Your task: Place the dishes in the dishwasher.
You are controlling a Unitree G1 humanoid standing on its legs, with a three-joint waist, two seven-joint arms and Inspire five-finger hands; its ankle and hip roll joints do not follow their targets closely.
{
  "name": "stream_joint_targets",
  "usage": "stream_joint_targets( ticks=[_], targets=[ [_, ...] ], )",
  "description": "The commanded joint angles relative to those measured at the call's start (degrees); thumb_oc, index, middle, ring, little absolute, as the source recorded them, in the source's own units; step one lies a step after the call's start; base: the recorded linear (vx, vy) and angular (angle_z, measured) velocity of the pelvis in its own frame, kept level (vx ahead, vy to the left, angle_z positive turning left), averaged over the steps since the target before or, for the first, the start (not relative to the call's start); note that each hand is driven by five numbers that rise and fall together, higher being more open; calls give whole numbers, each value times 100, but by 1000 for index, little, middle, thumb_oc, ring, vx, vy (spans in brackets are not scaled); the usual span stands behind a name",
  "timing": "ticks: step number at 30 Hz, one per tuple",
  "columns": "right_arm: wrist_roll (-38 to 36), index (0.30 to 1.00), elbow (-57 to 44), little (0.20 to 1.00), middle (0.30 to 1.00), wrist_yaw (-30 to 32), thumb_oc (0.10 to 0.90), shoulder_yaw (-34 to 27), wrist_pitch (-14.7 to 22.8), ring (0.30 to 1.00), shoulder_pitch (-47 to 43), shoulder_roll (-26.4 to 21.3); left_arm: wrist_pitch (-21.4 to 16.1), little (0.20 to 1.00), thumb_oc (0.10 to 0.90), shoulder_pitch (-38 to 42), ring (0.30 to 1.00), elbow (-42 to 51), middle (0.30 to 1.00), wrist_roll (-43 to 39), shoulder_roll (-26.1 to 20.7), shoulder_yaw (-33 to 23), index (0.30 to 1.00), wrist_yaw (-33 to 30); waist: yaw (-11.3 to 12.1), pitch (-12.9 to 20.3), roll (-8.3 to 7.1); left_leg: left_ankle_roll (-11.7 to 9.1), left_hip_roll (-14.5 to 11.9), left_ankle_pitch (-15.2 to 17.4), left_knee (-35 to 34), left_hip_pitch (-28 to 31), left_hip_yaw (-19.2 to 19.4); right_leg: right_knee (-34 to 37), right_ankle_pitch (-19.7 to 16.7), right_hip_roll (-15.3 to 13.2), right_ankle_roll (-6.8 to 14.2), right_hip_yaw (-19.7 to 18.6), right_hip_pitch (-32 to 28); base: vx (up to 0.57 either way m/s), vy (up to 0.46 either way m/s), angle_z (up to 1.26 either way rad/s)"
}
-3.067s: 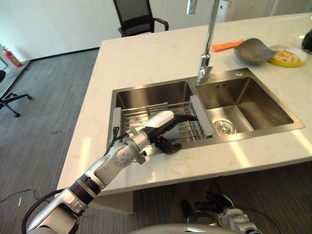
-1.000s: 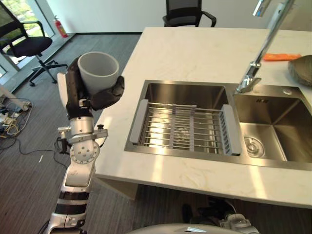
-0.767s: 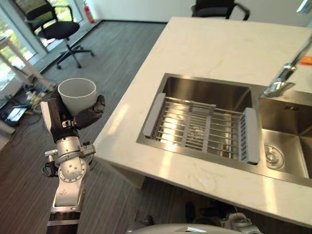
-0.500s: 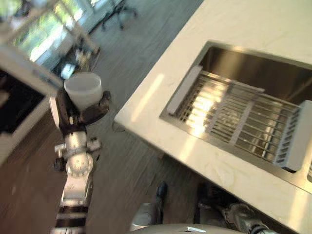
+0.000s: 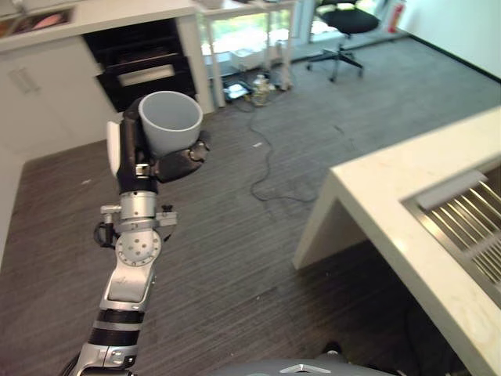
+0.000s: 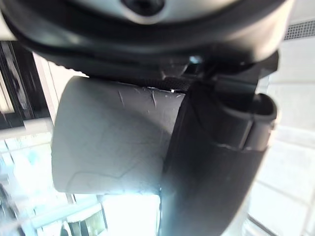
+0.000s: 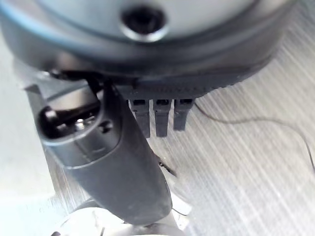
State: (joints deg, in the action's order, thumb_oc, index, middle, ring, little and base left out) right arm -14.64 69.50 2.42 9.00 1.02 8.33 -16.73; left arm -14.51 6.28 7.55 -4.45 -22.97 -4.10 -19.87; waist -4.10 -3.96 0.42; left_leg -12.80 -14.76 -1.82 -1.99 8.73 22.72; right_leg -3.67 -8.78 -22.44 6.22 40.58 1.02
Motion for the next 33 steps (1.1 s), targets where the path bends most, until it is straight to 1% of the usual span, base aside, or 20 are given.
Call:
stream_joint_targets(
  ticks=[1,2,3,4,5,6,7,9,10,11,12,13,15,17,18,20,23,28,29,33],
  targets=[
    [90,900,-400,900,900,181,800,69,264,900,-817,483,-438,300,400,170,300,769,300,368,-666,-300,300,42,315,-87,-226,286,-2,630,-231,73,-409,601,-372,-541,778,-739,-352,233,667,44],
    [10,900,-414,900,900,178,800,42,273,900,-841,554,-452,300,400,195,300,796,300,362,-717,-190,300,45,229,-167,-304,372,126,687,-251,54,-631,459,-268,-410,791,-1313,-292,236,827,54],
    [-73,900,-433,900,900,150,800,64,286,900,-902,586,-504,300,400,197,300,819,300,248,-773,-39,300,89,100,-298,-342,465,264,591,-274,5,-818,247,-146,-92,739,-2164,-89,71,283,118],
    [-75,900,-432,900,900,149,800,63,287,900,-914,591,-507,300,400,208,300,816,300,245,-780,-42,300,91,109,-288,-365,471,288,546,-291,-22,-805,227,-159,-113,728,-2189,-32,26,347,182],
    [-66,900,-428,900,900,87,800,173,286,900,-888,642,-518,300,400,222,300,831,300,227,-818,93,300,135,72,-330,-344,531,356,544,-301,-63,-989,113,244,312,715,-2770,79,23,187,171],
    [-66,900,-428,900,900,87,800,172,286,900,-888,642,-519,300,400,222,300,831,300,227,-818,93,300,135,76,-326,-344,531,357,544,-301,-67,-985,107,246,312,715,-2774,88,255,549,119],
    [-281,900,-560,900,900,7,800,276,347,900,-772,620,-510,300,400,437,300,717,300,199,-894,431,300,269,-173,-375,-378,716,678,583,-301,-166,-1712,192,853,1257,483,-3897,74,252,424,114],
    [-461,900,-568,900,900,26,800,276,375,900,-841,637,-498,300,400,526,300,619,300,168,-876,509,300,333,-162,-358,-455,799,846,575,-301,-221,-1980,320,844,1558,328,-3891,136,204,286,232],
    [-466,900,-564,900,900,26,800,275,376,900,-844,639,-495,300,400,528,300,621,300,165,-878,510,300,336,-190,-360,-447,797,834,586,-301,-222,-2013,322,857,1564,324,-3856,119,115,79,250],
    [-498,900,-570,900,900,42,800,318,387,900,-884,669,-482,300,400,549,300,585,300,166,-860,539,300,360,-103,-356,-484,819,891,576,-301,-228,-2085,401,840,1629,292,-3775,118,154,44,159],
    [-514,900,-617,900,900,62,800,388,388,900,-904,757,-459,300,400,644,300,541,300,136,-789,607,300,378,78,-375,-546,819,941,568,-301,-207,-2312,432,764,1497,305,-3410,12,145,47,78],
    [-513,900,-616,900,900,63,800,384,389,900,-904,762,-455,300,400,643,300,547,300,136,-791,610,300,380,59,-384,-553,821,947,564,-301,-204,-2337,441,765,1488,310,-3384,-9,127,3,46],
    [-448,900,-637,900,900,65,800,439,371,900,-868,774,-413,300,400,469,300,494,300,91,-672,629,300,434,251,-362,-623,870,1028,541,-301,-234,-2545,498,737,1388,339,-3088,-258,84,9,49],
    [-448,900,-614,900,900,81,800,412,371,900,-888,763,-392,300,400,355,300,551,300,40,-632,588,300,471,272,-339,-631,870,1039,541,-301,-230,-2626,558,738,1358,347,-2992,-355,101,14,67],
    [-461,900,-608,900,900,128,800,352,357,900,-1017,729,-369,300,400,103,300,535,300,-35,-647,413,300,456,393,-277,-631,844,1030,568,-301,-203,-2615,641,721,1270,350,-2861,-450,115,10,80],
    [-461,900,-631,900,900,157,800,350,364,900,-1080,718,-351,300,400,-26,300,553,300,-31,-660,299,300,428,434,-249,-629,835,1022,587,-301,-176,-2557,703,691,1231,357,-2798,-504,64,3,23],
    [-417,900,-792,900,900,160,800,462,384,900,-1125,746,-331,300,400,-294,300,605,300,-55,-605,164,300,397,505,-163,-626,838,1017,612,-301,-96,-2480,810,769,1262,306,-2890,-628,49,3,-14],
    [-277,900,-770,900,900,142,800,555,345,900,-1121,688,-308,300,400,-482,300,642,300,-16,-551,155,300,410,440,-102,-551,820,988,672,-301,43,-2322,842,836,1277,275,-3043,-694,23,-10,-20],
    [99,900,-134,900,900,-68,800,263,268,900,-621,-14,-390,300,400,-329,300,435,300,-34,-694,91,300,393,352,-125,-564,810,989,637,-301,74,-2257,840,815,1281,270,-3088,-692,5,-24,-29],
    [201,900,-833,900,900,40,800,620,322,900,-842,299,-325,300,400,-380,300,635,300,152,-652,180,300,460,261,-104,-547,810,965,683,-301,128,-2148,833,869,1315,257,-3256,-675,-34,-9,-11]
  ],
)
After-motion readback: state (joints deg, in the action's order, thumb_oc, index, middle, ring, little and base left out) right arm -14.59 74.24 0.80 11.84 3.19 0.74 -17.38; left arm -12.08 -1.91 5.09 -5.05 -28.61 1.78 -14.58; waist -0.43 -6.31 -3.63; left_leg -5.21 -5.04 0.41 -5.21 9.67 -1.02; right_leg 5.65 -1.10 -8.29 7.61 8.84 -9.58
